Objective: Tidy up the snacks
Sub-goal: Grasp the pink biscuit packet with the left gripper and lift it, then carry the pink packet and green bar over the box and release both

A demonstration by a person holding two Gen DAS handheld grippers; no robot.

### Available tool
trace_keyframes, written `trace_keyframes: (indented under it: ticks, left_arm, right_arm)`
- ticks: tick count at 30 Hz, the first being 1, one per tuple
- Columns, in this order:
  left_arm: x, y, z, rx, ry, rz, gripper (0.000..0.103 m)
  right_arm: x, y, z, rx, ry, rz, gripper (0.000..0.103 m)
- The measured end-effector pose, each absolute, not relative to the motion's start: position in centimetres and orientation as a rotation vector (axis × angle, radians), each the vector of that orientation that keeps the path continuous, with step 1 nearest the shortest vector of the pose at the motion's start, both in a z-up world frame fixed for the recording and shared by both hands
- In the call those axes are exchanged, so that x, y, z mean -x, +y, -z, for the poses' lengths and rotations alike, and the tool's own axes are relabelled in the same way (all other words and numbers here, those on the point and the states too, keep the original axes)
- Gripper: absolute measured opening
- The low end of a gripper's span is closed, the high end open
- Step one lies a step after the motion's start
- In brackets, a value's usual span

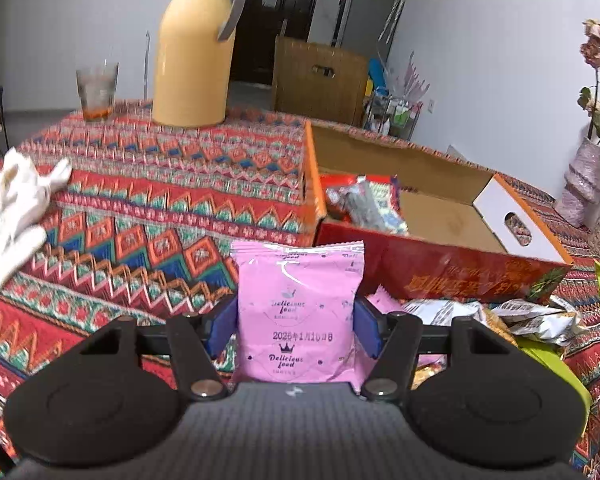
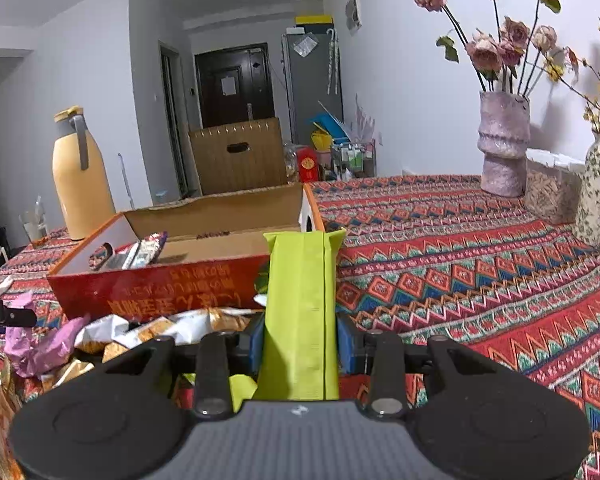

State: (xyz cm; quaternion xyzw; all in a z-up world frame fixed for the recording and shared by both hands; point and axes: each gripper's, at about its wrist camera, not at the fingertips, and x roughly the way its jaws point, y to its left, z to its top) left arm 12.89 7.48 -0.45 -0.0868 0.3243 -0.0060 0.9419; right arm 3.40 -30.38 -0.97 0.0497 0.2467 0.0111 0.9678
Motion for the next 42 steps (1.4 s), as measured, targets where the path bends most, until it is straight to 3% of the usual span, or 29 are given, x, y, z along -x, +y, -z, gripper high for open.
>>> trace_keyframes:
  ticks: [23,42]
  left_arm:
    - [-16.8,0.3,-8.3,0.074,0.467,0.011,0.062]
    - [-24.2,-0.4,-2.8,0.060,0.529,-0.086,0.062]
  right_arm:
    - [-12.2,-27.5,-5.7,-0.060,0.358,-0.138,0.035]
    - [-21.3,-25.9,-0.4,-0.046,0.495,-0.144,0.035]
